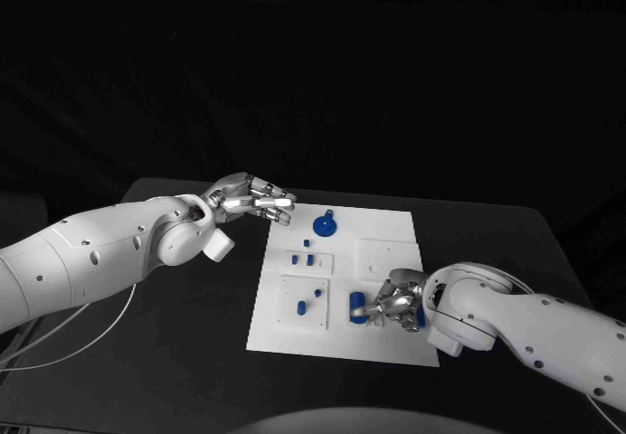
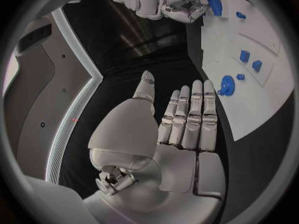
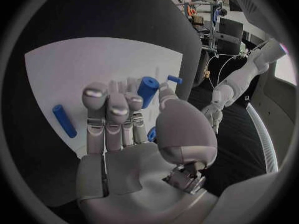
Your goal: Assemble the parts on the task board
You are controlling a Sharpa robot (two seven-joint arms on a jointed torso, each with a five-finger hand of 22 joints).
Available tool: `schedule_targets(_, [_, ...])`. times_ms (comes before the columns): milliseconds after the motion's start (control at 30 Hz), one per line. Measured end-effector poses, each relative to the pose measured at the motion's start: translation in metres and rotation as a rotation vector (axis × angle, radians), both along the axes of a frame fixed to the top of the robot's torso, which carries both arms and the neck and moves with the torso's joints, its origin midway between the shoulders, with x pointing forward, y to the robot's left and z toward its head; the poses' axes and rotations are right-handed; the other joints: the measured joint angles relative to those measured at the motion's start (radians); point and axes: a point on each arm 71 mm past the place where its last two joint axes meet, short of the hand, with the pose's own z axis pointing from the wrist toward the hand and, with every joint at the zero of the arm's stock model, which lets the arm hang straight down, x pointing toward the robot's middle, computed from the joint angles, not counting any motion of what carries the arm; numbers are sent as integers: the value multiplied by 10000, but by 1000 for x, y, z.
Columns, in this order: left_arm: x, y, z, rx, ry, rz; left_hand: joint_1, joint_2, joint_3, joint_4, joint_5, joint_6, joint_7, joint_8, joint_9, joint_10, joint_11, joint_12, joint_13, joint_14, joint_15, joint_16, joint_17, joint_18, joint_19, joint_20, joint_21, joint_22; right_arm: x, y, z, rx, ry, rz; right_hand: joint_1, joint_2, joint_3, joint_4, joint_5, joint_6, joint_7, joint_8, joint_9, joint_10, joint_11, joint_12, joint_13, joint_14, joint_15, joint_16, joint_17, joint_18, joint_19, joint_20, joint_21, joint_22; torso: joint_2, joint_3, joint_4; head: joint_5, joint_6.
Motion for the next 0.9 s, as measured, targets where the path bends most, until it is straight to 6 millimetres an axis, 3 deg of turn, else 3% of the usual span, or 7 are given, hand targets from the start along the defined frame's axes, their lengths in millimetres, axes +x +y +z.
schedule_targets(100, [0, 0, 0, 7, 5, 2, 0, 0, 0, 0, 0, 0, 0, 0, 0, 0, 0, 0, 0, 0, 0, 0, 0, 1, 0, 0, 0, 0, -1, -2, 3, 62, -66, 42, 32, -32, 33, -190, 223, 0, 0, 0, -16, 0, 0, 17, 10, 0, 0, 0, -18, 0, 0, 0, 0, 0, -2, -1, 1, -14, 11])
schedule_targets(333, [0, 1, 0, 30, 21, 21, 0, 0, -42, -42, 0, 0, 0, 0, 0, 0, 0, 0, 0, 0, 0, 0, 0, 0, 0, 0, 0, 0, 0, -5, 7, 160, -157, 135, 265, -265, -151, -7, 742, 0, 0, -1, -15, 0, 0, 17, 11, 0, 0, -63, -53, 0, 0, 0, -41, 0, -3, -3, 11, -33, 24])
schedule_targets(500, [0, 2, 0, 47, 37, 31, 0, 0, -41, -41, 0, 0, 0, 0, 0, 0, 0, 0, 0, 0, 0, 0, 0, 0, 0, 0, 0, 0, 0, -6, 7, 148, -110, 242, 344, -185, -52, -91, 688, 0, 0, -1, -20, 0, 0, 17, 10, 0, 0, -65, -51, 0, 0, 0, -41, 0, -2, -9, 14, -32, 15])
schedule_targets(567, [0, 2, -1, 53, 45, 31, 0, 0, -41, -41, 0, 0, 0, 0, 0, 0, 0, 0, 0, 0, 0, 0, 0, 0, 0, 0, 0, 0, 0, -6, 6, 126, -80, 274, 404, -126, 311, -281, 687, 0, 0, -1, -45, 0, 0, 17, 10, 0, 0, -65, -33, 0, 0, 0, -41, -1, -2, -14, 18, -30, 4])
schedule_targets(667, [0, 2, -1, 59, 52, 31, 0, 0, -42, -42, 0, 0, 0, 0, 0, 0, 0, 0, 0, 0, 0, 0, 0, 1, 0, 0, 0, 0, 0, -7, 5, 87, -26, 316, 683, -78, 1465, -694, 168, 39, -38, -1, -103, 1, 0, 108, 35, 0, 0, -65, -16, 0, 0, 0, -41, -1, -1, -15, 23, -29, -9])
schedule_targets(733, [0, 2, -1, 63, 57, 31, 0, 0, -41, -41, 0, 0, 0, 0, 0, 0, 0, 0, 0, 0, 0, 0, 0, 0, 0, 0, 0, 0, 0, -7, 5, 70, 2, 352, 667, -100, 2211, -930, 109, 97, -95, -1, -149, 0, 0, 133, 70, 0, 0, -65, -26, -1, 0, 0, -41, -1, 1, -15, 24, -30, -16])
schedule_targets(900, [0, 2, -1, 70, 68, 27, 0, 0, -41, -41, 0, 0, 0, 0, 0, 0, 0, 0, -1, 0, 0, 0, 0, 1, 0, 0, 0, 0, 0, -6, 4, 30, 47, 414, 417, -26, 2687, -1439, 339, 175, -120, -1, -215, 40, -38, 152, 90, 0, 0, -65, -26, 0, 0, 0, 20, -1, 2, -18, 25, -31, -50])
